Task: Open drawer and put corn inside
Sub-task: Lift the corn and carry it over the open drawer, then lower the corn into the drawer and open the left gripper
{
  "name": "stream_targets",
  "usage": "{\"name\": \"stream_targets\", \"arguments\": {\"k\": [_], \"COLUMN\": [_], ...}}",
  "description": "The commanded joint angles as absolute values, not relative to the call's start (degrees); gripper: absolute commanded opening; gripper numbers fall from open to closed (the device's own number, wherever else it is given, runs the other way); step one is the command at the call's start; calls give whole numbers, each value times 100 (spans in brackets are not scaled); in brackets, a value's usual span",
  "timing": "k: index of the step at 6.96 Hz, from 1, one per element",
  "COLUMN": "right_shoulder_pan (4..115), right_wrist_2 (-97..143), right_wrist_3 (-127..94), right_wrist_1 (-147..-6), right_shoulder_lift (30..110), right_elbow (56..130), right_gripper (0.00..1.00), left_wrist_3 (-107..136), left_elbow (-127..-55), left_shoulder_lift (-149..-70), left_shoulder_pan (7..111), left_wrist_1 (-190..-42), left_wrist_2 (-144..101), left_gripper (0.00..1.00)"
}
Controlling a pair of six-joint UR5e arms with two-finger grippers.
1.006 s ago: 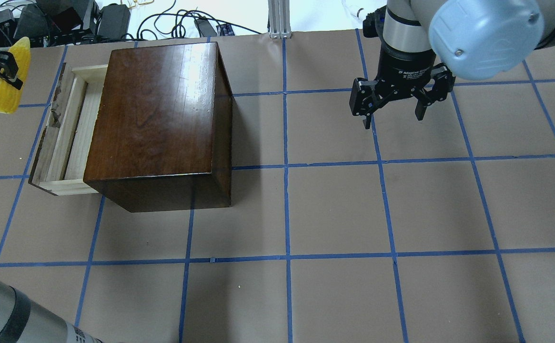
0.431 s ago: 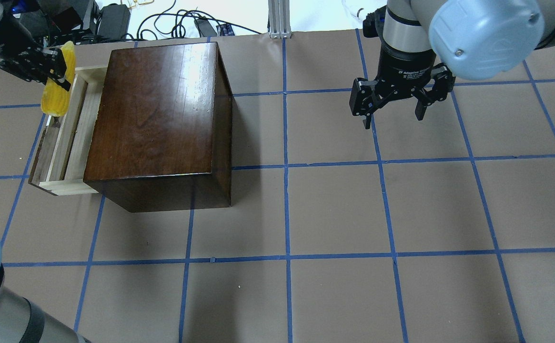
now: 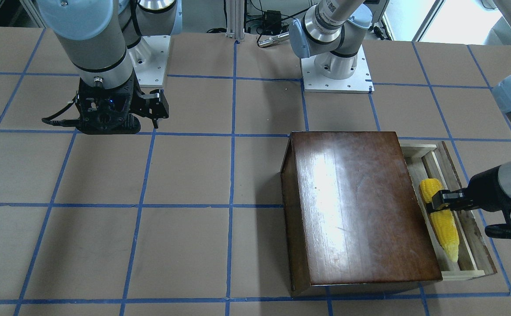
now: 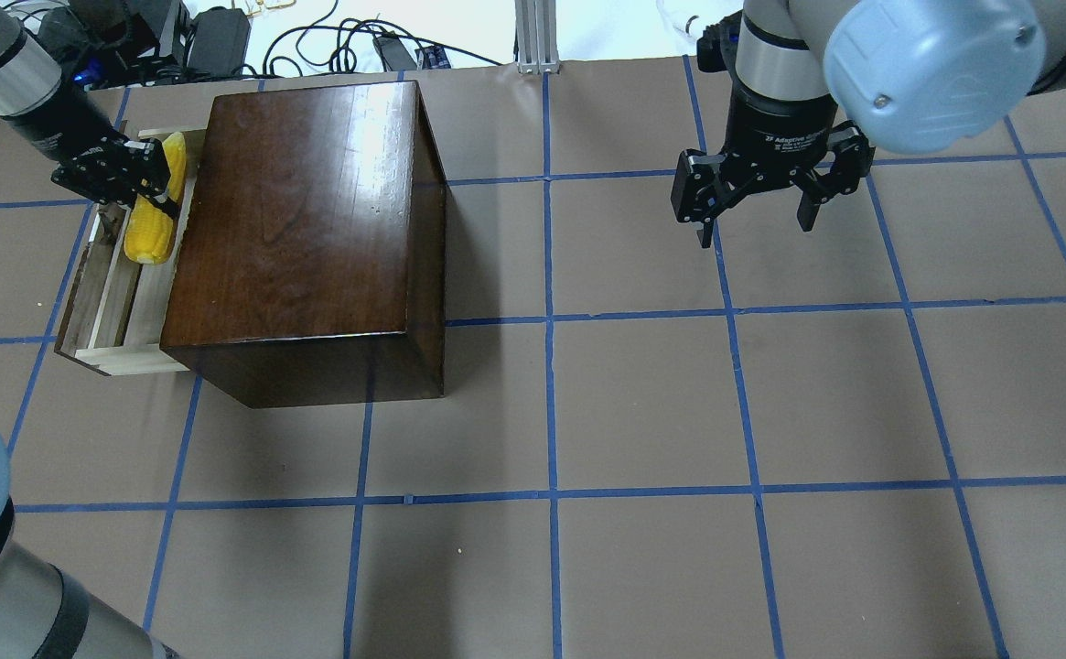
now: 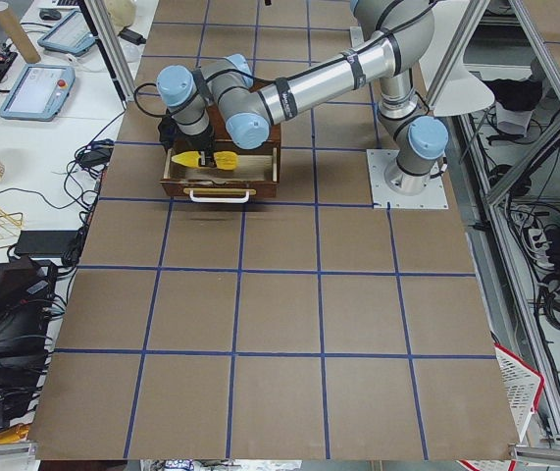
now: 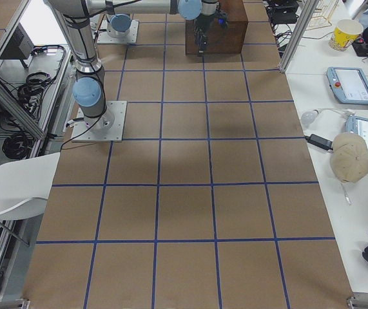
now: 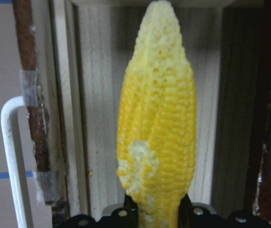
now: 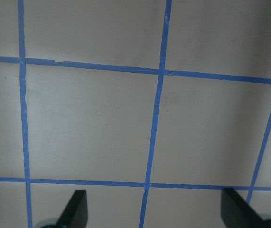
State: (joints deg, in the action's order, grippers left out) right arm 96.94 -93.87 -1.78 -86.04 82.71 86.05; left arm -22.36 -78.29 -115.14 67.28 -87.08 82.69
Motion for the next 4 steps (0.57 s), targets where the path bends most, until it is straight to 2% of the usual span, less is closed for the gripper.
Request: {"name": "stream_targets", "arguments": {"k": [1,2,4], "right_shoulder_pan": [9694,9694,9694], "right_wrist_2": [-9387,-9387,-9387], "right_wrist_3": [-176,-176,-176], "right_wrist_1": [-8604,-8604,-8604], "right_shoulder_lift": [8271,8271,8271], "right_elbow": [8604,8604,8604], "right_gripper": [100,100,100], "left_wrist_3": [-2241,-2250,-2259], "left_elbow": [-7857,-7857,-7866], "left_shoulder_lift": [-11619,-11637,-11663], "left_shoulder_pan": [6724,6715,6715], "left_wrist_1": [-8710,-8710,-8736], "left_wrist_2": [8218,8261,8279], "left_gripper": [3,19,62]}}
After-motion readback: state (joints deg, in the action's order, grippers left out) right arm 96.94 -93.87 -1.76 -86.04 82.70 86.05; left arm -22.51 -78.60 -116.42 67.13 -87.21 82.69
